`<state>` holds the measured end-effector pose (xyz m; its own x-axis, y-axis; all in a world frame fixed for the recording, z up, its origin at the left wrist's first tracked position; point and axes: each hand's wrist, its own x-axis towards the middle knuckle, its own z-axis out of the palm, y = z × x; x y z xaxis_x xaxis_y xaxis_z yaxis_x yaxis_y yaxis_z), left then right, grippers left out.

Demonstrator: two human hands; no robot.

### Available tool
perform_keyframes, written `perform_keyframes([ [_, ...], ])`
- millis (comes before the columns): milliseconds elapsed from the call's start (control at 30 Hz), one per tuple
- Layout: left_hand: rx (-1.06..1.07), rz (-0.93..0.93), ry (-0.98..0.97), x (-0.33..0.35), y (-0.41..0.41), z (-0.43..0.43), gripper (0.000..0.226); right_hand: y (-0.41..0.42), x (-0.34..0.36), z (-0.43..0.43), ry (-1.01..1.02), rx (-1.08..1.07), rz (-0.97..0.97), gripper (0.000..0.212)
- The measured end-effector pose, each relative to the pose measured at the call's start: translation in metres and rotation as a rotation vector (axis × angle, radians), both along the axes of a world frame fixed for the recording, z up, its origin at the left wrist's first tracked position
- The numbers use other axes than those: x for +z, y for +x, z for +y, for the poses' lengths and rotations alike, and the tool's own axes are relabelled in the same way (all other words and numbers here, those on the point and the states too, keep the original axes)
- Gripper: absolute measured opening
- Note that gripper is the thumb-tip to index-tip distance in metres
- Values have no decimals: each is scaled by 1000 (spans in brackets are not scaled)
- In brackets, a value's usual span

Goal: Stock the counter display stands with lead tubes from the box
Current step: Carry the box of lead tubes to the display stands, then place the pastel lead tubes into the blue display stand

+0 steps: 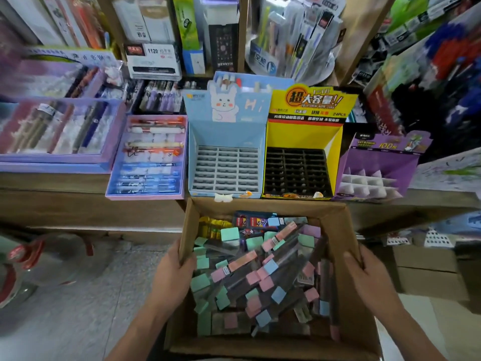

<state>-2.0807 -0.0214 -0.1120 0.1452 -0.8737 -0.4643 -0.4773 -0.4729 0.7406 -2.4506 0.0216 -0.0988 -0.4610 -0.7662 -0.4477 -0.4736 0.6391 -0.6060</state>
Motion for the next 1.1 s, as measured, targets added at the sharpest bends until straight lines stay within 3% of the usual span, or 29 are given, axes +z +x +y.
perform_keyframes([
  [133,-19,33,-62,-9,4,3,47,-6,-12,-13,-68,-13,-137,25],
  [267,-27,39,-107,-16,6,4,64,-9,-24,-14,-83,-33,-150,24],
  [600,-94,-56,-260,-28,8,2,48,-22,-57,-16,-153,9,34,27],
  [733,-101,-159,-272,-29,8,4,35,-20,-51,-14,-171,67,30,24],
  [1100,-84,-280,-258,-24,6,4,28,-10,-29,-11,-136,134,56,10],
])
